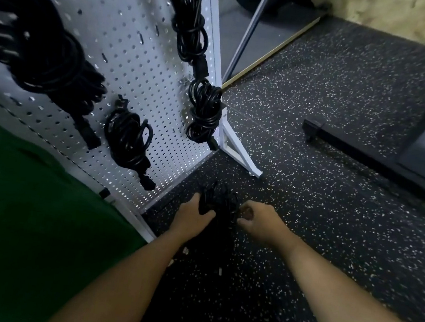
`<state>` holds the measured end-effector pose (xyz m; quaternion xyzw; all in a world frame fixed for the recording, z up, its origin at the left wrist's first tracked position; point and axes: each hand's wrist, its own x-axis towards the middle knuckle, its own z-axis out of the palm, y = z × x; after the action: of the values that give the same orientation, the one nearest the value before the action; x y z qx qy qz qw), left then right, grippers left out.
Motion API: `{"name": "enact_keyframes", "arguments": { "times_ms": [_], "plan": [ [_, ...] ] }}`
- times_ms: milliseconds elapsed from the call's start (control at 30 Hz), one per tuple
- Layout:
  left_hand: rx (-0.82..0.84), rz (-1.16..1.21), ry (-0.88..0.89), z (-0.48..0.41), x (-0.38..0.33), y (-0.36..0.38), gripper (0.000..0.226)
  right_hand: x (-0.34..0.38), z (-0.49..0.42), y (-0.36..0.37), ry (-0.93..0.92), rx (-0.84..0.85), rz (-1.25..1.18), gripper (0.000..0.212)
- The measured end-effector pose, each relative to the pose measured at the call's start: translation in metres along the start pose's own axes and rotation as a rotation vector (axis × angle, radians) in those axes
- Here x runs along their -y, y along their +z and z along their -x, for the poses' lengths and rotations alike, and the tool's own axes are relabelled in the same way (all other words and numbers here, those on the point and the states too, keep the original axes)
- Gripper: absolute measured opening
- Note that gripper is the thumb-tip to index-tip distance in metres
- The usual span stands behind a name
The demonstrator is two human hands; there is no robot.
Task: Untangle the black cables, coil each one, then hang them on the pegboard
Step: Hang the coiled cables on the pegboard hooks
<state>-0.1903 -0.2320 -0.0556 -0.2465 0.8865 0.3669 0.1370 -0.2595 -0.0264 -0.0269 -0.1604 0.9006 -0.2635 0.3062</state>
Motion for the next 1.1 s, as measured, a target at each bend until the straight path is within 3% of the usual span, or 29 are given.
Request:
{"name": "enact_keyframes", "arguments": {
  "times_ms": [167, 300, 400, 467, 567, 733, 833, 867, 1000, 1100],
  "plan": [
    [0.059, 0.204, -0.003, 0.018, -0.028, -0.051, 0.036, 0.025, 0.016, -0.017, 0.082, -0.094, -0.253, 0.030],
    [0.040, 0.319, 0.002, 0.048, -0.062, -0.092, 0.016, 0.052, 0.040, -0.038, 0.255, -0.144, -0.573, 0.039],
    [0.022, 0.429, 0.063, 0.080, -0.093, -0.118, 0.039, 0.074, 0.075, -0.057, 0.363, -0.095, -0.969, 0.047],
    [0.045, 0.509, 0.098, 0.102, -0.113, -0.130, 0.039, 0.088, 0.099, -0.069, 0.278, -0.017, -1.184, 0.053],
    [0.066, 0.548, 0.177, 0.139, -0.146, -0.147, 0.023, 0.112, 0.132, -0.093, 0.075, -0.032, -1.330, 0.042],
    [0.063, 0.400, 0.345, 0.197, -0.184, -0.184, 0.030, 0.140, 0.171, -0.129, -0.084, -0.355, -1.147, 0.028],
    [0.018, 0.324, 0.466, 0.236, -0.197, -0.217, 0.028, 0.151, 0.182, -0.148, -0.147, -0.491, -1.004, 0.039],
    [-0.008, 0.322, 0.494, 0.246, -0.200, -0.229, 0.027, 0.159, 0.187, -0.155, -0.169, -0.489, -0.988, 0.042],
    [-0.169, 0.294, 0.581, 0.287, -0.216, -0.276, 0.035, 0.205, 0.197, -0.176, -0.310, -0.414, -0.907, 0.020],
    [-0.285, 0.277, 0.636, 0.306, -0.226, -0.308, 0.027, 0.240, 0.187, -0.191, -0.410, -0.328, -0.866, 0.053]
  ]
}}
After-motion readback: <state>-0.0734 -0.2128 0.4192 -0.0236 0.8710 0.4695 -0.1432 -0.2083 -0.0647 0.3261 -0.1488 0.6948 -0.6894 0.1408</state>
